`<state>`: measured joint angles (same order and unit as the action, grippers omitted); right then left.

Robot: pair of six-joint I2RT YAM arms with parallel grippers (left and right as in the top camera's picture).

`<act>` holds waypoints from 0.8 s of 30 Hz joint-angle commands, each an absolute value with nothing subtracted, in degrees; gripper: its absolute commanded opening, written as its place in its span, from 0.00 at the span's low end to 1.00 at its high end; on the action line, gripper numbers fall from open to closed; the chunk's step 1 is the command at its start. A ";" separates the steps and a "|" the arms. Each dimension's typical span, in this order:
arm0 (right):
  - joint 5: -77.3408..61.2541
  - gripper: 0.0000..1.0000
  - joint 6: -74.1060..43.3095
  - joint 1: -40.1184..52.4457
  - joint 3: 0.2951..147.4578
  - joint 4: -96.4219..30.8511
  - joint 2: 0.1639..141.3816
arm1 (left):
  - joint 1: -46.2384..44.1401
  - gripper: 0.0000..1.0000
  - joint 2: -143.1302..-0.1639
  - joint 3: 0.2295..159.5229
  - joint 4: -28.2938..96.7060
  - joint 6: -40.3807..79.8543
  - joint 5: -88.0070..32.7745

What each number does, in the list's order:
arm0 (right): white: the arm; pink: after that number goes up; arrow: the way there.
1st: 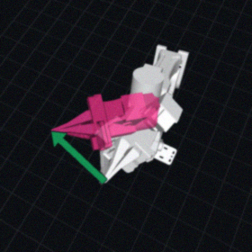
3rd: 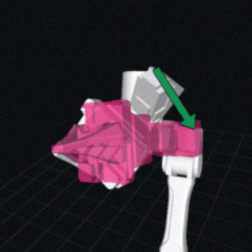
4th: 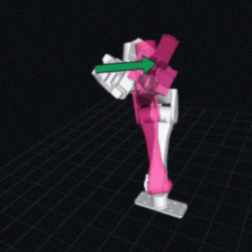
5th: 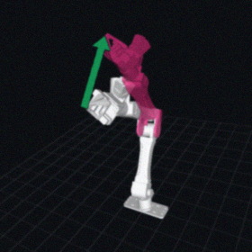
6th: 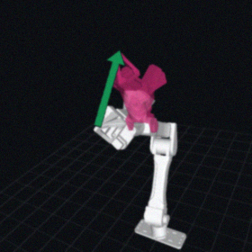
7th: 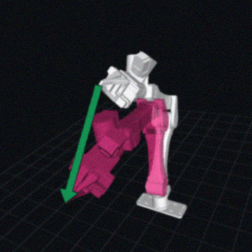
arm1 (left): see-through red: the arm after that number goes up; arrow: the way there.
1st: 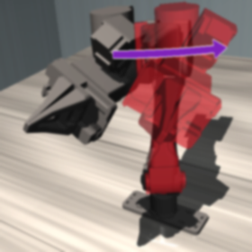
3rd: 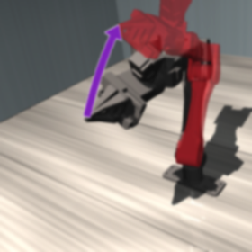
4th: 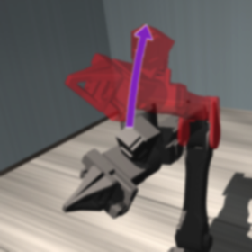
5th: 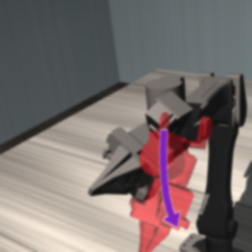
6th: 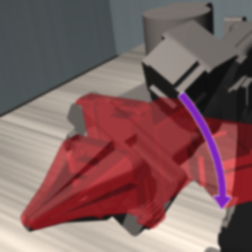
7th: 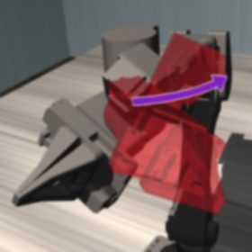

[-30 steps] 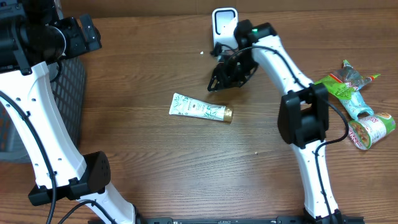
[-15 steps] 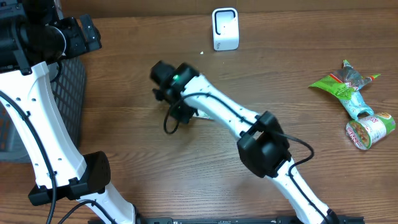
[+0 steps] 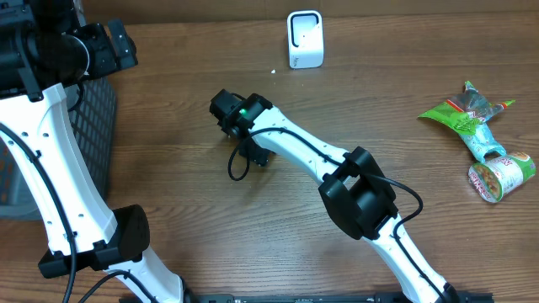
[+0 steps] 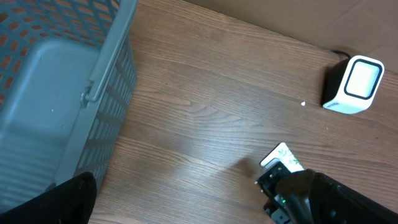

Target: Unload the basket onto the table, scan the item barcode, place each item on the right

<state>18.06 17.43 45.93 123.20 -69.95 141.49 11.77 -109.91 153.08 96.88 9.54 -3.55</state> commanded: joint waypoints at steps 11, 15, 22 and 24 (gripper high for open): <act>15.68 0.60 17.56 36.56 122.19 -71.42 140.49 | 11.88 1.00 -109.93 153.10 96.79 10.31 -2.92; 16.69 0.61 15.75 36.51 122.52 -71.20 140.46 | 11.88 1.00 -109.93 153.10 96.79 10.31 -2.92; 25.19 0.62 6.00 36.77 128.88 -72.79 139.90 | 11.88 1.00 -109.93 153.10 96.79 10.31 -2.94; 25.47 0.66 5.74 37.41 131.55 -75.18 139.63 | 11.88 1.00 -109.93 153.10 96.79 10.31 -2.92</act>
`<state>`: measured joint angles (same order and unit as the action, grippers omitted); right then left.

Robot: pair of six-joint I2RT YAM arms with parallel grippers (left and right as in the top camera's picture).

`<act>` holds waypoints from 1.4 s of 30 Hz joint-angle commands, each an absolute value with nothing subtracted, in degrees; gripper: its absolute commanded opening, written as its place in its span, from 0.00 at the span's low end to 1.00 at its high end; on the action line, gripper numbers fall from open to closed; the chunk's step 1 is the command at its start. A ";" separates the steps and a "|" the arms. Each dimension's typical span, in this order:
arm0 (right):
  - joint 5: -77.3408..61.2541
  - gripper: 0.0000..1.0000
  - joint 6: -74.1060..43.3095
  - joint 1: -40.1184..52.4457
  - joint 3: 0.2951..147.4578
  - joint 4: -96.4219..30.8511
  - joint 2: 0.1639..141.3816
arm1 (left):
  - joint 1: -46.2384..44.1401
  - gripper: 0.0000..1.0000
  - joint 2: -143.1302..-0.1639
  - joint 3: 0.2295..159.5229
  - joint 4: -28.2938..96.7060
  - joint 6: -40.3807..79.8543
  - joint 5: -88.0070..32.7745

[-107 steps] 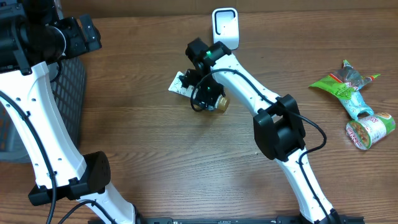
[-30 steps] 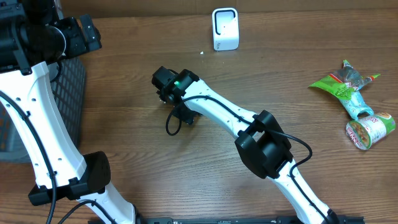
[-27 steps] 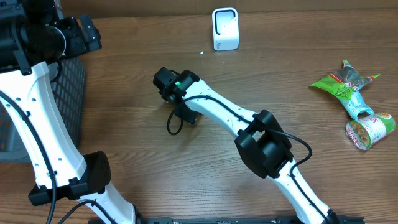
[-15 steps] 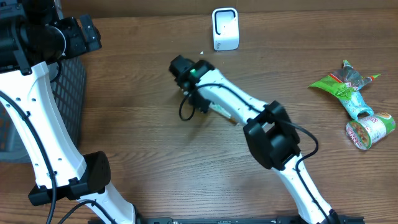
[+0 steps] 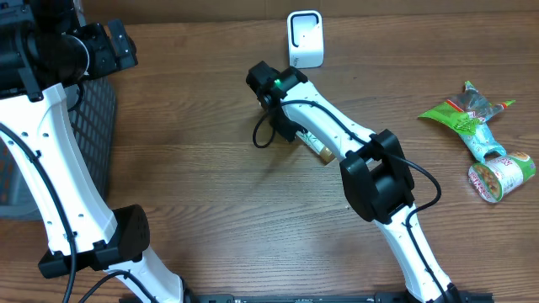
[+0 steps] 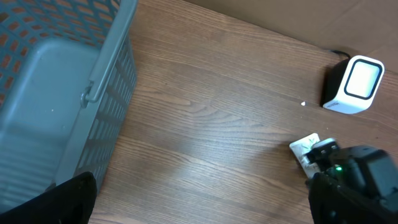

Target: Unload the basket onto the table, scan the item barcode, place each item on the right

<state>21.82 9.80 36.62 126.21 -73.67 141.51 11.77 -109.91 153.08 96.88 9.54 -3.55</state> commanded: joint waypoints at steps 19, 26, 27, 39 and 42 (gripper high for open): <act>22.02 0.61 5.76 39.35 123.76 -73.73 140.42 | 11.88 1.00 -109.93 153.10 96.79 10.31 -2.94; 21.82 0.52 5.74 39.31 120.05 -70.46 140.46 | 11.88 1.00 -109.93 153.10 96.79 10.31 -2.92; 21.82 0.51 5.72 39.24 119.52 -69.97 140.46 | 11.88 1.00 -109.93 153.10 96.79 10.31 -2.92; 21.32 0.24 5.32 38.87 114.28 -67.07 140.46 | 11.88 1.00 -109.93 153.10 96.79 10.31 -2.92; 15.07 0.18 5.34 38.87 116.64 -70.11 140.14 | 11.88 1.00 -109.93 153.10 96.79 10.31 -2.92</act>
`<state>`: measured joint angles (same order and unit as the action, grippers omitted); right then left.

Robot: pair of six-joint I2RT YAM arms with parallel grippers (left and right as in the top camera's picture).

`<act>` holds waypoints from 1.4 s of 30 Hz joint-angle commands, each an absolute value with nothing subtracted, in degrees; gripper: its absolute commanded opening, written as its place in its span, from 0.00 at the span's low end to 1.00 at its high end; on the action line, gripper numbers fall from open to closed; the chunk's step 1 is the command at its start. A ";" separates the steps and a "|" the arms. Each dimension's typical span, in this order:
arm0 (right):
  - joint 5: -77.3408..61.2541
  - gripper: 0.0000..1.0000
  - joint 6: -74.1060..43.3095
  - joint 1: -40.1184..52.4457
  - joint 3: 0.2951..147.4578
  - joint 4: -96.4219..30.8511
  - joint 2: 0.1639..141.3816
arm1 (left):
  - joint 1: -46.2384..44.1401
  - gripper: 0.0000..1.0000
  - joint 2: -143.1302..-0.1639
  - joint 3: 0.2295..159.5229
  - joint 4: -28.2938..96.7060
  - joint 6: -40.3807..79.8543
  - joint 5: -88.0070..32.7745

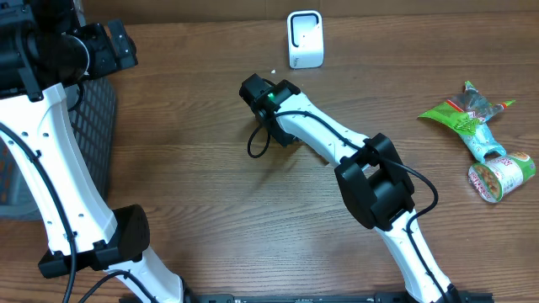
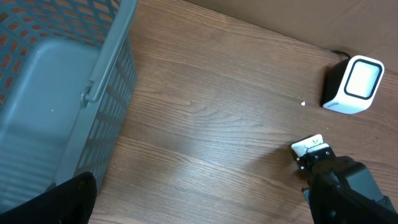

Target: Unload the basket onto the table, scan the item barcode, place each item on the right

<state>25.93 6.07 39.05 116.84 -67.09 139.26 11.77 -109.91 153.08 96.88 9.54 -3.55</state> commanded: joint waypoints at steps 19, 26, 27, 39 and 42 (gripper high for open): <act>-53.78 0.04 10.74 22.37 120.88 -72.71 140.53 | 11.88 0.99 -109.93 153.10 96.79 10.31 -2.92; -33.78 0.19 3.99 21.10 117.91 -68.71 140.84 | 11.88 1.00 -109.93 153.10 96.79 10.31 -2.92; -29.71 0.31 3.29 21.02 117.91 -68.34 140.84 | 11.88 1.00 -109.93 153.10 96.79 10.31 -2.94; -3.66 0.53 -3.18 19.84 120.14 -70.30 140.79 | 11.88 1.00 -109.93 153.10 96.79 10.31 -2.92; -3.88 0.59 -2.72 19.79 125.01 -74.32 140.51 | 11.88 1.00 -109.93 153.10 96.79 10.31 -2.92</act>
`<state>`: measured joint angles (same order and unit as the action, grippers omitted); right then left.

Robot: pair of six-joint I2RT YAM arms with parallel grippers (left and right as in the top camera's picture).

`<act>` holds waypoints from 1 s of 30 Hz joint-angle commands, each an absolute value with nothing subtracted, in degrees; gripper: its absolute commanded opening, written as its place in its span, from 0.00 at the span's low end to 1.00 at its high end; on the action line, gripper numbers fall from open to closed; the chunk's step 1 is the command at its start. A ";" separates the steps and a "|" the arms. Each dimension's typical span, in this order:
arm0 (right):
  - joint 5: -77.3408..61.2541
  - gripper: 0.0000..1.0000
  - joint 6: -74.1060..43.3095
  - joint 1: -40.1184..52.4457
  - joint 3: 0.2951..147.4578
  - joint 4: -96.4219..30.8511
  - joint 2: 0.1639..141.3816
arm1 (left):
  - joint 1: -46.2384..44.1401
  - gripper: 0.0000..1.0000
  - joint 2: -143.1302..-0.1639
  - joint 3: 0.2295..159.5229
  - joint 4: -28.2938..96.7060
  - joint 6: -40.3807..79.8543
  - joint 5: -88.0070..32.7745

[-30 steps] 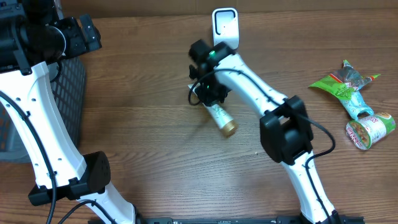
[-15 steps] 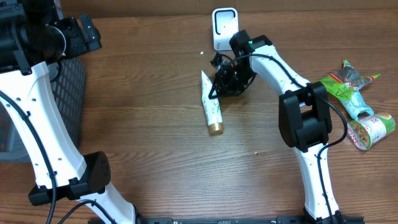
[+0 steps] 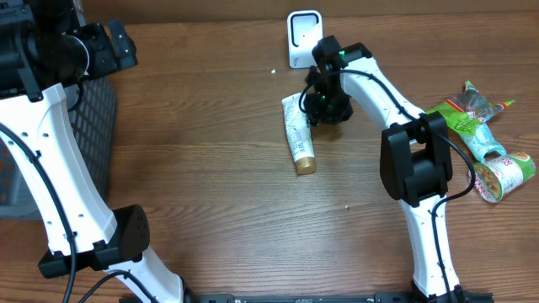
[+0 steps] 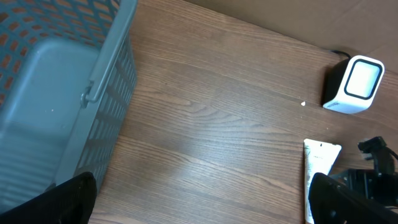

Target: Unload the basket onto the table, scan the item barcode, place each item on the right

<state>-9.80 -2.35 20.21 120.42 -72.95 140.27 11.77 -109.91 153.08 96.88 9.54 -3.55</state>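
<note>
A white tube (image 3: 297, 135) with a gold cap lies flat on the table, cap toward the front; its white end also shows in the left wrist view (image 4: 318, 174). The white barcode scanner (image 3: 304, 38) stands at the back edge, also seen from the left wrist (image 4: 354, 84). My right gripper (image 3: 327, 105) hangs just right of the tube's upper end, below the scanner, apart from the tube and apparently open. My left gripper (image 4: 199, 202) is high at the far left, wide open and empty, its dark fingertips (image 4: 74, 199) at the frame's bottom corners.
A grey mesh basket (image 4: 56, 93) stands at the left edge of the table. Green snack packets (image 3: 467, 114) and a tipped green cup (image 3: 501, 175) lie at the far right. A small white crumb (image 3: 274, 71) lies left of the scanner.
The right gripper was left of the scanner with the tube in its grip. Now it is right of the tube near the scanner, and the tube lies free on the table.
The right gripper held the tube at mid-table, well left of the scanner. Then it had it up close to the scanner, then slightly lower and left. Now the tube is let go and lies flat below the scanner. The left arm stayed still throughout.
</note>
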 commanded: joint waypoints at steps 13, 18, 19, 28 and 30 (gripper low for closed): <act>-31.03 0.31 8.67 20.21 132.33 -82.54 140.05 | 11.88 1.00 -109.93 153.10 96.79 10.31 -2.92; -32.71 0.04 8.64 20.29 129.05 -79.59 140.29 | 11.88 1.00 -109.93 153.10 96.79 10.31 -2.94; -33.93 0.04 8.69 20.29 128.27 -78.83 140.29 | 11.88 1.00 -109.93 153.10 96.79 10.31 -2.94; -45.15 0.04 13.96 20.29 122.61 -73.01 140.29 | 11.88 1.00 -109.93 153.10 96.79 10.31 -2.92; -45.08 0.04 13.96 20.27 122.61 -72.31 140.29 | 11.88 1.00 -109.93 153.10 96.79 10.31 -2.94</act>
<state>-40.71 11.42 20.03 122.65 -73.25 140.64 11.77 -109.91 153.08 96.88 9.52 -3.55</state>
